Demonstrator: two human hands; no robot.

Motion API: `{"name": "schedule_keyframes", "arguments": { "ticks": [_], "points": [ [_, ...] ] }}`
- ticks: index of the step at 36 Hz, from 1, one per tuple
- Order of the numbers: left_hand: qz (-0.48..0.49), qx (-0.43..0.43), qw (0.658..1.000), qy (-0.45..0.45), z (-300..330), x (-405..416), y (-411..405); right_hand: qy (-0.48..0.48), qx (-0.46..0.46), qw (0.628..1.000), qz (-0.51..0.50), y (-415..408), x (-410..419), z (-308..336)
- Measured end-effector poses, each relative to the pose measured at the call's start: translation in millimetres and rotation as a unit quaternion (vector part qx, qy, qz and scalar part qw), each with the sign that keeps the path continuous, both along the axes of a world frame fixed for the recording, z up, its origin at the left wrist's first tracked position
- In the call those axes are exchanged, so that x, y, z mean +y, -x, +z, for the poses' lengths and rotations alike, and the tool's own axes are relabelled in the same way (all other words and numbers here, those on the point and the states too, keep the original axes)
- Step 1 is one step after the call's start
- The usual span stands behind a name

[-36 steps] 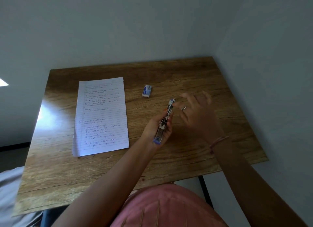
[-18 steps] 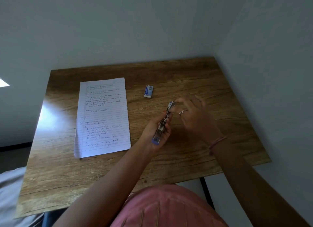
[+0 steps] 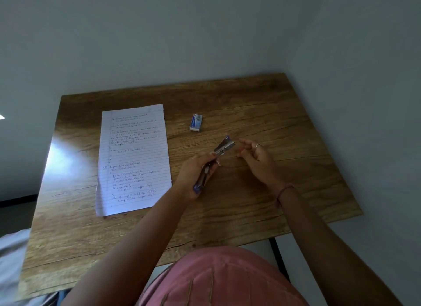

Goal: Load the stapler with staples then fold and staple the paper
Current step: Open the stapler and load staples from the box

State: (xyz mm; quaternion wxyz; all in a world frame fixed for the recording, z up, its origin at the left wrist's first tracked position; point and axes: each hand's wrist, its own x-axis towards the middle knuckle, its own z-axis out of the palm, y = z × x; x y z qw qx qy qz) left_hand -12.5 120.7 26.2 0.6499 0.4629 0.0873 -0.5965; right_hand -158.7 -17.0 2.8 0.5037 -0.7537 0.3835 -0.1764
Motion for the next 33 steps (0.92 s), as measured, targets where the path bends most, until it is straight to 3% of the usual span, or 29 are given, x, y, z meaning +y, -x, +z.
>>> {"name": "schedule_keyframes", "arguments": {
  "ticks": [6,10,13,15,21,28,31,33],
  "points": [
    [-0.096,-0.224,0.970,-0.023,-1,-9,-9,-0.063,-0.025,0.998,0.000,-8,-6,4],
    [-0.159,-0.390,0.907,-0.015,2,-13,-13,-0.096,-0.053,0.994,0.015,-11,-11,9],
    [-0.223,-0.501,0.836,-0.010,1,-14,-17,-0.087,-0.066,0.994,0.008,-10,-15,11],
    [-0.245,-0.541,0.804,-0.007,0,-15,-20,-0.087,-0.069,0.994,0.010,-7,-16,10],
    [-0.239,-0.597,0.766,-0.001,0,-18,-24,-0.094,-0.093,0.991,0.016,-4,-17,8],
    [-0.226,-0.613,0.757,-0.010,-4,-20,-21,-0.115,-0.102,0.988,0.005,-4,-17,9],
    [-0.215,-0.583,0.784,-0.022,-4,-22,-19,-0.131,-0.113,0.985,-0.013,-5,-17,10],
    [-0.192,-0.533,0.824,-0.025,-4,-23,-17,-0.147,-0.118,0.982,-0.019,-5,-18,11]
  ]
}}
